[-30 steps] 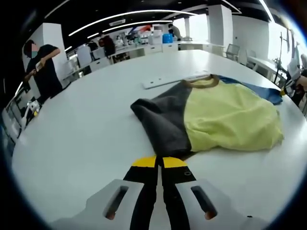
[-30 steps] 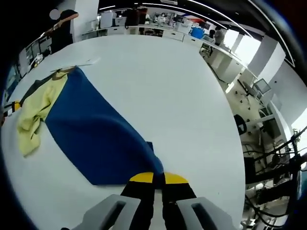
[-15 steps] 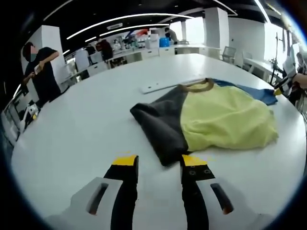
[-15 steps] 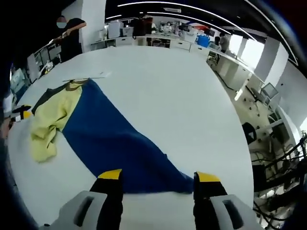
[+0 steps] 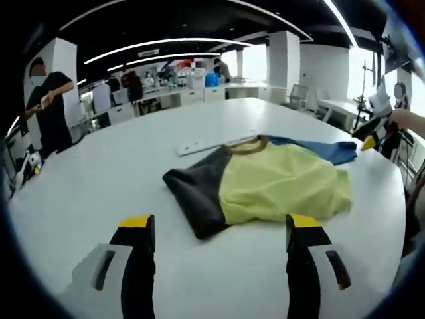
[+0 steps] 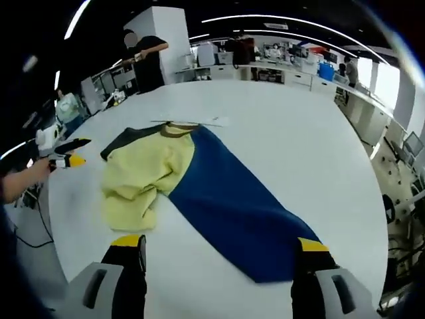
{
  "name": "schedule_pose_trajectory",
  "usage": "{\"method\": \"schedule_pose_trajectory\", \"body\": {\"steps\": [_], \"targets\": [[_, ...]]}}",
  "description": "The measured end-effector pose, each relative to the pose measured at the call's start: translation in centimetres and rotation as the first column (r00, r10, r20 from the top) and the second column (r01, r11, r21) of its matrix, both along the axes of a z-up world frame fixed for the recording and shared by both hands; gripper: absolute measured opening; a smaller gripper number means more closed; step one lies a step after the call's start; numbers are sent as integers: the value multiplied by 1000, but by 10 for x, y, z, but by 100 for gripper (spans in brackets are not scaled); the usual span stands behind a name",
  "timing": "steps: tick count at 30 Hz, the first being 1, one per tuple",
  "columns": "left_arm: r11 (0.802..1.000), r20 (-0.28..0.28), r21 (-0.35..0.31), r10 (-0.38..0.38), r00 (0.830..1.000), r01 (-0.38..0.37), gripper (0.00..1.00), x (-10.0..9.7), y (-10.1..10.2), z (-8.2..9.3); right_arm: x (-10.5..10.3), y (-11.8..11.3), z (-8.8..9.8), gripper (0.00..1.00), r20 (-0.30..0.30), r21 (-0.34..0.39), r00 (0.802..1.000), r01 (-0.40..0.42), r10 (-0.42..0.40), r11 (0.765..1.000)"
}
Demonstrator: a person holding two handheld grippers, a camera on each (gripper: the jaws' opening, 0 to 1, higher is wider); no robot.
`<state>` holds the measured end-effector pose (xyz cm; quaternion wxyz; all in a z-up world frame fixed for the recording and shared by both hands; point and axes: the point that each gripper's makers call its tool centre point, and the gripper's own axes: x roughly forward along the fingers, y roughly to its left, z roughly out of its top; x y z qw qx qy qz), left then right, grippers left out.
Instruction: Fold the garment on the visible template until the final outline fits inside the template.
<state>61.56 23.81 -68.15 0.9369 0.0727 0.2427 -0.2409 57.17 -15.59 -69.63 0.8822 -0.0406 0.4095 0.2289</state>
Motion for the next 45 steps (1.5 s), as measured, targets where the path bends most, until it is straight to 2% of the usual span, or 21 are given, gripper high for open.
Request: {"method": "schedule_pose_trajectory", "body": {"steps": [5, 7, 12, 20, 24, 28, 30, 33, 34, 40, 45], "targets": [[998, 0, -19, -55, 998, 55, 91, -20, -10, 7, -8, 33, 6, 90, 13, 17, 995, -98, 98, 995], [997, 5, -43, -62, 998, 62, 94, -26, -11, 11, -12, 48, 7, 90, 20, 18, 989, -149, 149, 989], [996, 7, -54, -68, 998, 68, 98, -38, -13, 14, -16, 76, 4, 87, 26, 24, 974, -226, 226, 974], [995, 27, -48, -87, 996, 88, 99, -54, -20, 21, -24, 124, -9, 78, 40, 61, 944, -330, 328, 942], [994, 25, -48, -93, 995, 94, 99, -59, -21, 21, -32, 148, -15, 67, 61, 66, 920, -392, 388, 918], [994, 22, -41, -97, 995, 98, 99, -67, -22, 21, -33, 161, -22, 59, 89, 30, 903, -424, 420, 905], [994, 23, -34, -104, 994, 105, 99, -71, -23, 20, -33, 168, -25, 56, 95, 26, 901, -426, 422, 904], [994, 24, -31, -108, 994, 108, 98, -76, -23, 20, -33, 176, -29, 51, 108, 19, 888, -450, 446, 893], [994, 19, -30, -105, 994, 106, 98, -78, -23, 19, -34, 179, -33, 49, 103, 13, 881, -465, 462, 885], [993, 5, -30, -115, 993, 115, 97, -89, -24, 18, -35, 187, -45, 42, 91, -4, 870, -487, 485, 873], [992, 6, -22, -122, 993, 122, 97, -94, -24, 19, -33, 191, -52, 34, 98, -49, 859, -500, 502, 865]]}}
